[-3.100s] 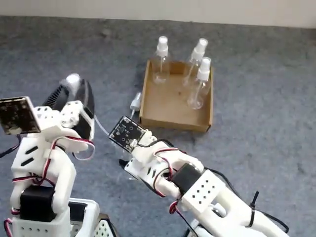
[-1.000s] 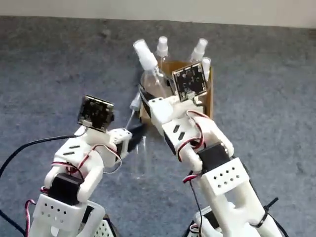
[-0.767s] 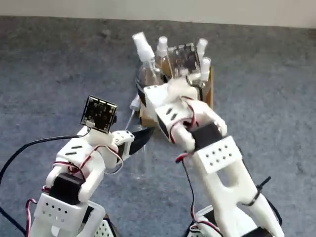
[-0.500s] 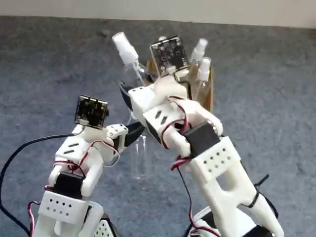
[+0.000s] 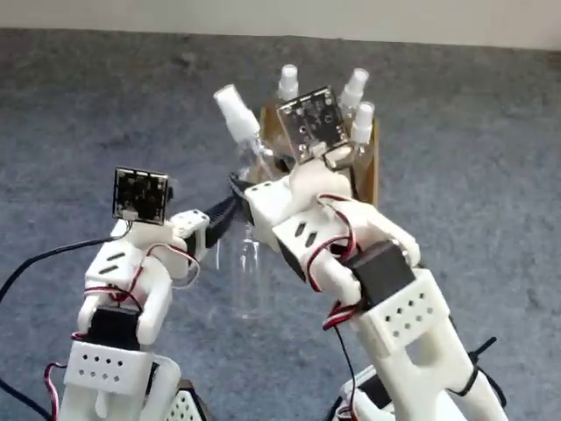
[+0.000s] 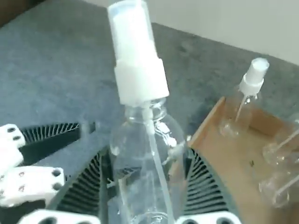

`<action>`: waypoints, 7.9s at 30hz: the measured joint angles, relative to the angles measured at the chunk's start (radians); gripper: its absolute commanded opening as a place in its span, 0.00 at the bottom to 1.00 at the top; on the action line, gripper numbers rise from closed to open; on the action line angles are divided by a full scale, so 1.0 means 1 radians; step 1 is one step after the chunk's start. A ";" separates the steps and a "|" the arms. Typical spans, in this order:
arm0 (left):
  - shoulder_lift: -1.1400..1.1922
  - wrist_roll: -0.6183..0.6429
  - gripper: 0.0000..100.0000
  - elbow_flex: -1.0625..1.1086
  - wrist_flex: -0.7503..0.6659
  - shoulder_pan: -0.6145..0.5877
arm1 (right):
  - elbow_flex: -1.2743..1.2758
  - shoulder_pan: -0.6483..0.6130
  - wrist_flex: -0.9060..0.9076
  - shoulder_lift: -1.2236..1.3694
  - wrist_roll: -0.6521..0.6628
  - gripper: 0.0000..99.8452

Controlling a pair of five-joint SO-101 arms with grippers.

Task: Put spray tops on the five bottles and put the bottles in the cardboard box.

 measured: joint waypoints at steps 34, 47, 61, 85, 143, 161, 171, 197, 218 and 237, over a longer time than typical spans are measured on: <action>-0.011 -0.006 0.33 -0.008 -0.009 0.017 | 0.298 0.011 -0.290 -0.040 0.000 0.00; -0.017 -0.002 0.33 -0.003 -0.028 0.021 | 0.170 0.011 -0.137 -0.095 0.002 0.00; -0.002 -0.009 0.33 0.029 -0.023 0.012 | 0.146 0.236 -0.341 0.150 0.157 0.00; 0.000 0.000 0.22 0.051 -0.023 -0.037 | 0.345 0.244 -0.844 0.483 0.040 0.00; 0.000 0.000 0.22 0.051 -0.023 -0.037 | 0.313 0.233 -1.237 0.801 0.040 0.04; 0.000 0.000 0.22 0.051 -0.023 -0.037 | 0.313 0.218 -1.237 0.801 0.040 0.18; 0.000 0.000 0.22 0.051 -0.023 -0.037 | 0.313 0.198 -1.237 0.801 0.038 0.26; 0.000 0.000 0.22 0.051 -0.023 -0.037 | 0.247 0.196 -0.893 0.381 0.038 0.30; 0.000 -0.100 0.22 0.074 -0.023 -0.442 | 0.130 -0.212 0.110 0.410 -0.313 0.30; 0.000 -0.166 0.22 0.124 -0.023 -0.477 | 0.129 -0.221 0.015 0.669 -0.408 0.00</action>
